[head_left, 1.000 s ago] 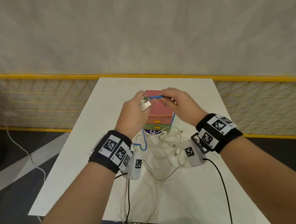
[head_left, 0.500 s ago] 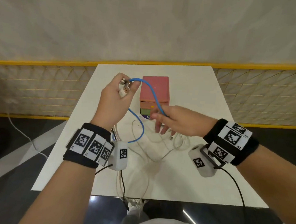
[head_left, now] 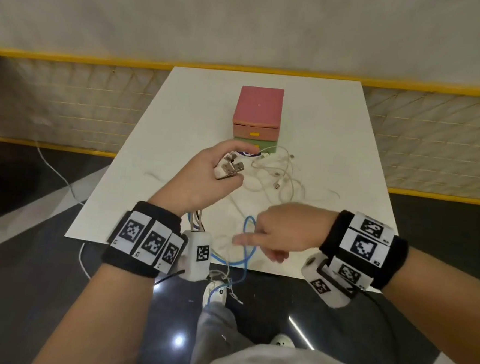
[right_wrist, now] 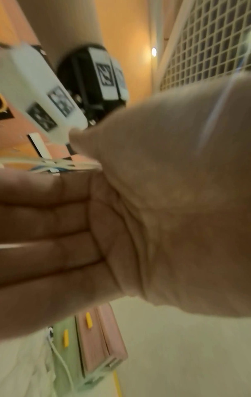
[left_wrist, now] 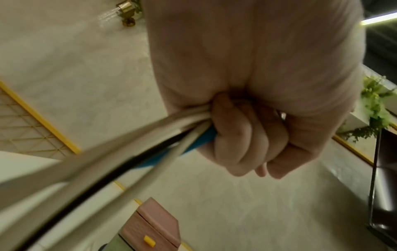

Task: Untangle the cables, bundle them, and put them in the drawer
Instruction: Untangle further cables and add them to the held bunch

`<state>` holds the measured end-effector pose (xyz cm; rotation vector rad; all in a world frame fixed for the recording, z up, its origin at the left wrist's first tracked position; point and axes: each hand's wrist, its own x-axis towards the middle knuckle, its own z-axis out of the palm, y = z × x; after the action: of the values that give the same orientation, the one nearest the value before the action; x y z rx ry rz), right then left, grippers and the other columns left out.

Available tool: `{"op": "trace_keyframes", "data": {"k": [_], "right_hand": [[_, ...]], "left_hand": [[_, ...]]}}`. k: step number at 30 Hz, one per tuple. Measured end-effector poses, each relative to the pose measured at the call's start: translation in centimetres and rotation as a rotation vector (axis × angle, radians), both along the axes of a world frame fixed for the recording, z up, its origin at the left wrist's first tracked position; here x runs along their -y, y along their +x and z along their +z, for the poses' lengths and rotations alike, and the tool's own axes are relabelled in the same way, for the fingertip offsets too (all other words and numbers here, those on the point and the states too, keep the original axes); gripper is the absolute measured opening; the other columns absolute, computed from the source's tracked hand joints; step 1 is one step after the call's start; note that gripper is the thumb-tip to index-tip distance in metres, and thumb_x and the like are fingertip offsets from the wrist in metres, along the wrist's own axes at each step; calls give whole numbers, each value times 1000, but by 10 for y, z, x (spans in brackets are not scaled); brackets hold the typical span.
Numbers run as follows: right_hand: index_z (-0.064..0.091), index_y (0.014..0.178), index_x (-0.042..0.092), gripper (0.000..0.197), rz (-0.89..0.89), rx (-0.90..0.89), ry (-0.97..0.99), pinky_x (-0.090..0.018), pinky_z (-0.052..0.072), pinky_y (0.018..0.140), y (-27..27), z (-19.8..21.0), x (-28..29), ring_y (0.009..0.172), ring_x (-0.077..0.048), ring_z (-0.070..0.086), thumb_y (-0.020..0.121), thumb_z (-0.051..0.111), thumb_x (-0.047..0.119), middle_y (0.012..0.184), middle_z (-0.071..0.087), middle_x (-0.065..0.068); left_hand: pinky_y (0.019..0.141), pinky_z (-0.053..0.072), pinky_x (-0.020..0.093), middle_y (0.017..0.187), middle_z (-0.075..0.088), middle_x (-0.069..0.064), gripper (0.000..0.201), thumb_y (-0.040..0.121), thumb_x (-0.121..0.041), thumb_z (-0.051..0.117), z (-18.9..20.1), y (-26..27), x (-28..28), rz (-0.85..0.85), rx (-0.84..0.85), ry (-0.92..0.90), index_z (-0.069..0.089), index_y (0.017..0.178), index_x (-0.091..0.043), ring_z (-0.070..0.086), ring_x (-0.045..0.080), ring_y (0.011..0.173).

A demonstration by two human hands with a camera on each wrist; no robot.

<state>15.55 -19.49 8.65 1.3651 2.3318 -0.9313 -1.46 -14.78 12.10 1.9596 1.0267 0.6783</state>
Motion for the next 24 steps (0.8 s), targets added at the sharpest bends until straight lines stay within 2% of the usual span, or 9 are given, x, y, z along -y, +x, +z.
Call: {"op": "trace_keyframes", "data": {"k": [2, 3, 5, 7, 10, 13, 18, 21, 24], "right_hand": [[62, 79, 15, 63, -91, -48, 319, -32, 47, 65, 9, 6, -9, 66, -20, 63, 85, 36, 71, 67, 63, 5], [59, 93, 19, 56, -141, -115, 401, -32, 48, 68, 11, 7, -13, 77, -17, 63, 83, 43, 71, 79, 62, 8], [46, 125, 21, 66, -167, -336, 300, -31, 47, 93, 8, 7, -18, 109, -9, 56, 80, 53, 68, 117, 55, 10], [38, 138, 16, 63, -112, -520, 140, -28, 37, 108, -5, 1, -16, 127, -10, 46, 89, 53, 53, 139, 47, 3], [46, 121, 5, 29, -95, -677, 44, -28, 43, 97, -28, -14, -5, 107, -17, 57, 102, 37, 25, 115, 60, -5], [41, 101, 11, 16, -121, -726, 36, -23, 44, 78, -34, -32, 4, 79, -15, 50, 104, 28, 21, 89, 50, 3], [36, 103, 17, 15, -99, -579, -5, -32, 48, 89, -24, -57, -9, 97, -20, 61, 104, 26, 28, 103, 62, -4], [36, 102, 13, 11, -58, -458, -30, -15, 42, 73, -18, -68, -16, 75, -2, 53, 103, 29, 22, 93, 58, 7], [37, 102, 11, 9, -65, -321, -85, -22, 43, 70, -10, -92, -14, 68, -10, 48, 102, 32, 18, 85, 53, 2]], "left_hand": [[55, 35, 2, 65, 59, -33, 41, 88, 9, 53, 8, 0, 8, 4, 48, -48, 64, 120, -15, 51, -13, 55], [53, 35, 2, 57, 56, -34, 38, 89, 9, 52, 12, 2, 11, 0, 70, -62, 64, 119, -12, 51, -15, 53], [48, 34, 4, 51, 54, -31, 34, 91, 10, 50, 19, 6, 18, -12, 125, -75, 63, 117, -7, 49, -11, 48], [44, 29, 12, 46, 49, -21, 30, 92, 9, 49, 22, 12, 21, -9, 201, -97, 62, 115, -5, 35, 1, 41], [43, 20, 23, 45, 35, -14, 23, 95, 4, 50, 25, 19, 21, 18, 305, -129, 63, 109, -9, 21, 15, 42], [43, 20, 23, 43, 41, -14, 18, 97, 0, 50, 28, 21, 19, 57, 326, -104, 63, 106, -9, 23, 14, 42], [45, 24, 22, 43, 44, -17, 15, 97, -1, 50, 12, 22, 17, 164, 338, -111, 62, 100, -9, 28, 7, 40], [44, 27, 18, 44, 46, -19, 14, 96, 0, 49, 8, 25, 13, 231, 391, -107, 61, 96, -8, 32, 2, 41], [41, 21, 19, 43, 34, -14, 13, 97, -1, 49, 13, 25, 6, 295, 522, -157, 58, 92, -10, 24, 7, 39]]}}
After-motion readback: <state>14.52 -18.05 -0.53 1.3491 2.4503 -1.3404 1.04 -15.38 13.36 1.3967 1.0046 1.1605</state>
